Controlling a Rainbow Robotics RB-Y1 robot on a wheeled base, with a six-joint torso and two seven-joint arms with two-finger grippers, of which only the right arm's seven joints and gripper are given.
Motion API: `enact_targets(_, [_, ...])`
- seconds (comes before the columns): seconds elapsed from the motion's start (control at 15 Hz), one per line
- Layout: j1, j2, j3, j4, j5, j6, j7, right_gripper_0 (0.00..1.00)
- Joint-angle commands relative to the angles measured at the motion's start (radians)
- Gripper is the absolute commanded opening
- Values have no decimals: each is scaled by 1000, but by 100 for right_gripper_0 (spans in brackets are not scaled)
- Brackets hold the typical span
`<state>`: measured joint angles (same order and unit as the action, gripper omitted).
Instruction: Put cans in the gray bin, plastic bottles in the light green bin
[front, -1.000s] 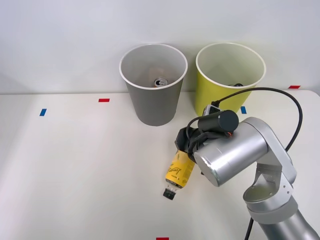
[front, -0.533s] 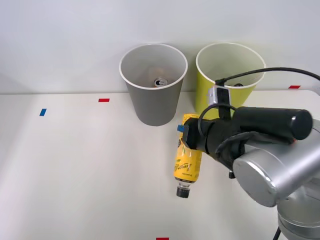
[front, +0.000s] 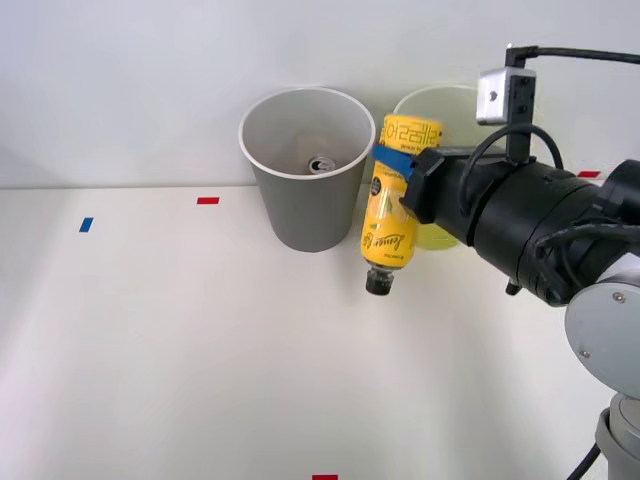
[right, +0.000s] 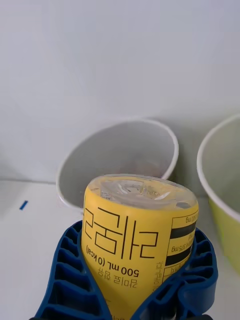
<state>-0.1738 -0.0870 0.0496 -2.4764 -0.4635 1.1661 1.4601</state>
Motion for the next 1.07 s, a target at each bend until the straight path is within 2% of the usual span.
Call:
enact_targets(0.07, [-52,47,-40,48,-46,-123,109,0])
enact_targets(0.33, [-184,75,-105,194,-116,-237,246,0])
enact_targets(0.47, [-280,93,-169,284,-144,-243,309,0])
enact_targets(0.6, [-346,98,-211,383,-142,-304,371,0])
enact_targets(0.8, [-400,104,-229,542,-142,-474,454,0])
enact_targets(0.93, [-446,102,-271,590,-116,-485,510,0])
enact_targets(1.07, [-490,101,-295,626,-44,-487,520,0])
